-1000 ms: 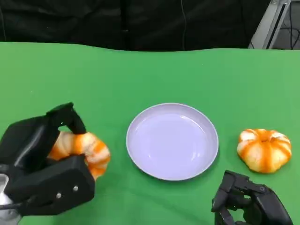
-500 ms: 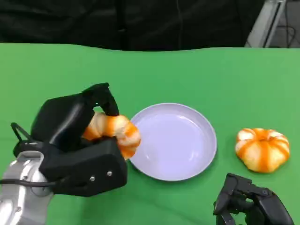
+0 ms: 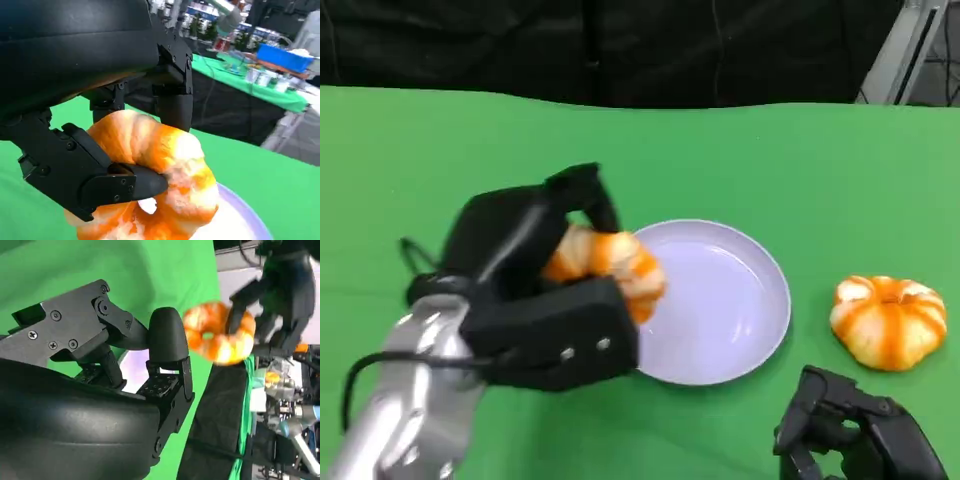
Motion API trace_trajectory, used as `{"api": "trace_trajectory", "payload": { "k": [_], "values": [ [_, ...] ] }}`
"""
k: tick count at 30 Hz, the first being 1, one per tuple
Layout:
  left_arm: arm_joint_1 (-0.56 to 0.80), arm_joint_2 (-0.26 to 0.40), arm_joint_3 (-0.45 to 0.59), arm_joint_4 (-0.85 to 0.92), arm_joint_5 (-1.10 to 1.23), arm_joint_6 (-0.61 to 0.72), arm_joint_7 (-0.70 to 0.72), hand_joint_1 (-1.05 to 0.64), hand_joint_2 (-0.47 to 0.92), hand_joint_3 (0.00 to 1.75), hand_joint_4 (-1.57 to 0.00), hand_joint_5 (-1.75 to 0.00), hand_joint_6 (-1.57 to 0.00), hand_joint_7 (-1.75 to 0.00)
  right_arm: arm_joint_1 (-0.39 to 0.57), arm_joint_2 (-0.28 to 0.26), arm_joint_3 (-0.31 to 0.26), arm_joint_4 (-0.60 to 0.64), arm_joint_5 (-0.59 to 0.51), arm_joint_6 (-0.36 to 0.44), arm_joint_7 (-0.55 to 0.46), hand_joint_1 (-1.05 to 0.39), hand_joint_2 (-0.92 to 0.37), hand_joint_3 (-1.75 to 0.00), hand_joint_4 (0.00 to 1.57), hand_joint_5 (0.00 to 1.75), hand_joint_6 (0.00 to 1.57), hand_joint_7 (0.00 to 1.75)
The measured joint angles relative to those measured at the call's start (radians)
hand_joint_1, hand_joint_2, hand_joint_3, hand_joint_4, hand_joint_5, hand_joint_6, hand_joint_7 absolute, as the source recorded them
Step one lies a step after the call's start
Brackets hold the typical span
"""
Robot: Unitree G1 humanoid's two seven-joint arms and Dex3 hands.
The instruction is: Grasp the bread from the table and place it into the plate.
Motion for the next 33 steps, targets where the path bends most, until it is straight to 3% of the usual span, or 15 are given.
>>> {"api": "trace_trajectory", "payload": {
  "k": [16,23,33],
  "values": [
    [-0.177,-0.114,-0.054,0.234,0.012,0.006,0.033,-0.05,0.66,0.66,-0.77,-1.75,-0.56,-1.75,0.015,0.001,0.015,-0.026,-0.016,-0.004,-0.010,-0.16,-0.64,-1.06,0.76,1.75,0.70,1.55],
    [-0.192,-0.136,-0.077,0.330,0.015,-0.007,0.064,-0.04,0.69,0.62,-0.77,-1.75,-0.64,-1.61,0.018,0.004,0.022,-0.029,-0.020,-0.004,-0.018,-0.14,-0.65,-1.07,0.77,1.75,0.70,1.55],
    [-0.229,-0.159,-0.081,0.479,0.002,-0.084,0.142,-0.01,0.71,0.52,-0.79,-1.75,-0.59,-1.73,0.010,0.005,0.025,-0.026,-0.027,-0.012,-0.028,-0.14,-0.63,-1.08,0.77,1.75,0.71,1.55]
  ]
}}
